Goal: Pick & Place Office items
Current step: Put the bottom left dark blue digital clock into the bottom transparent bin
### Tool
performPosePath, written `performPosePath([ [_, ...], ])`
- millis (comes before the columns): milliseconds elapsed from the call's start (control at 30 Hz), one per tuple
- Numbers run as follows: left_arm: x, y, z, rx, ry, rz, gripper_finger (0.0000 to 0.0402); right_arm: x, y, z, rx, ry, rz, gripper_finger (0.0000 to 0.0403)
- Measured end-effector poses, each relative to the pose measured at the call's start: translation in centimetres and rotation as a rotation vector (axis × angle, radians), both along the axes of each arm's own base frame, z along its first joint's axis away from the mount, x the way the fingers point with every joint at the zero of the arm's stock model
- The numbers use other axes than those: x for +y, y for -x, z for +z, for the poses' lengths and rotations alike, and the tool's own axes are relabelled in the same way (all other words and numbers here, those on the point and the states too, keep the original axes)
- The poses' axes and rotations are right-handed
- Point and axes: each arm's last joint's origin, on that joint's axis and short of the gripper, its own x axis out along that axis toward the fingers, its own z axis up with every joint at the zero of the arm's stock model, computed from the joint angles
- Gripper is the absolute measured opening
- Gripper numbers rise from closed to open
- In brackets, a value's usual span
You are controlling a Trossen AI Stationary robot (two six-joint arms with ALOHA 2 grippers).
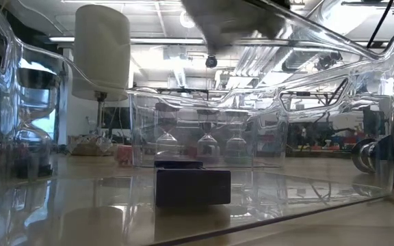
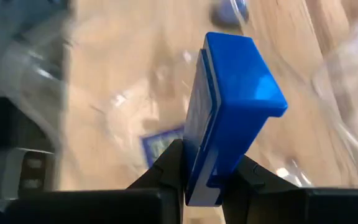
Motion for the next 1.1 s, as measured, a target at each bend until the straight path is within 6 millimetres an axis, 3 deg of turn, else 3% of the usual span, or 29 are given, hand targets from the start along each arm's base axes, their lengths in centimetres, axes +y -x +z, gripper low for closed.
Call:
performPosePath([
  [367, -1.9, 2.2, 0.1, -0.002, 0.018, 0.027, 0.0202, -1.6, 0.4, -3.3, 0.252, -0.018, -0.154, 0.0054],
  [800, -2.5, 3.0, 0.0, 0.006, 0.002, 0.059, 0.0202, -1.9, -0.6, -6.3, 0.355, -0.057, -0.171, 0.0055],
  [1100, -2.5, 3.0, -0.1, 0.013, -0.014, 0.059, 0.0202, -2.4, -0.9, -6.6, 0.365, -0.088, -0.205, 0.006],
])
